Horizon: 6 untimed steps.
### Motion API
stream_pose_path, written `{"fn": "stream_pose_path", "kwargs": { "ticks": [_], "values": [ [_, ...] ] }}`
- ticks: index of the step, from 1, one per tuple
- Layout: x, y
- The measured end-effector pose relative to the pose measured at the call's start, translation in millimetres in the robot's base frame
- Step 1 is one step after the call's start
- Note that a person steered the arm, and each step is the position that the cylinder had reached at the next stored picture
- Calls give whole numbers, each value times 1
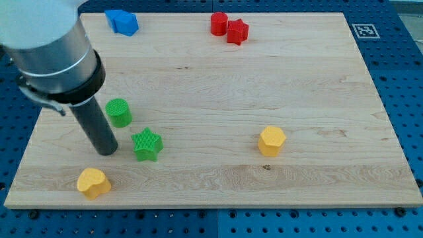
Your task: Push the green star vertically below the hexagon
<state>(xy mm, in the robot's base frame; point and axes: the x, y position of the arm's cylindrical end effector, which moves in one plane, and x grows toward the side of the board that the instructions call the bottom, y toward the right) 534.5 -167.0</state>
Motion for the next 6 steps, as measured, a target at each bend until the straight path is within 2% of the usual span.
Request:
{"fn": "stream_pose_path", "kwargs": {
  "ticks": [2,4,6],
  "values": [
    [-2,48],
    [14,100],
    [18,172]
  ]
}}
